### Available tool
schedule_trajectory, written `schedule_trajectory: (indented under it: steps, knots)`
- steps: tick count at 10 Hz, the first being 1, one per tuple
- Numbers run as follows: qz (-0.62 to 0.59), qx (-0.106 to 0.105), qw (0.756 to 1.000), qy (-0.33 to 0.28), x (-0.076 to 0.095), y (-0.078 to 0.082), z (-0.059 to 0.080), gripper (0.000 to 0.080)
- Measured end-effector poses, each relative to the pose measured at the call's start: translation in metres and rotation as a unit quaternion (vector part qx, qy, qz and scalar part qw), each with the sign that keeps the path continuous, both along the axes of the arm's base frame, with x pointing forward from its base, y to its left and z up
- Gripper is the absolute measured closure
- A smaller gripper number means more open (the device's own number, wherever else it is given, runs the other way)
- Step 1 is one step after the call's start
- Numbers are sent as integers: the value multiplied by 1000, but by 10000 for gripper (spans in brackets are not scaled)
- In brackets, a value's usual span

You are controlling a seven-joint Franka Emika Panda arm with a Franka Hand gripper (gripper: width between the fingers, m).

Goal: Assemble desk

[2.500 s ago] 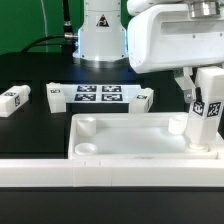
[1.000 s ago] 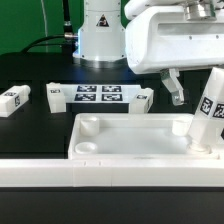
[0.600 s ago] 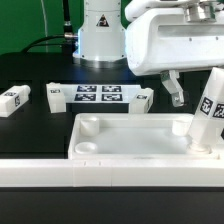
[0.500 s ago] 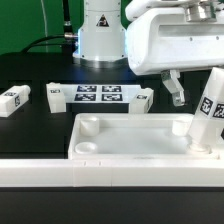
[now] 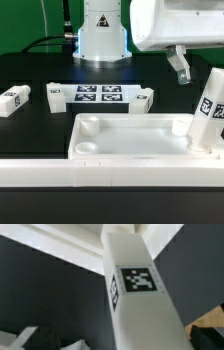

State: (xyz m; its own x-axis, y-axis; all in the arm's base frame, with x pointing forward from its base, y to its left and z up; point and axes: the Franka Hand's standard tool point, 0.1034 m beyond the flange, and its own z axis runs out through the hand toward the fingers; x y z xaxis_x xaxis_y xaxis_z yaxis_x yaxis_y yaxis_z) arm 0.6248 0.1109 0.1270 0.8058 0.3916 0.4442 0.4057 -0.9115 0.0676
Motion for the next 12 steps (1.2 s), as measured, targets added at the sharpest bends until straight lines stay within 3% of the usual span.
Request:
schedule_trajectory:
  steps: [1, 7, 12]
  knots:
    - [0, 0, 1000, 2, 0, 0, -1, 150]
    - [-21, -20, 978, 208, -19, 16, -9, 150]
    - [-53, -22, 972, 227, -16, 17, -8, 150]
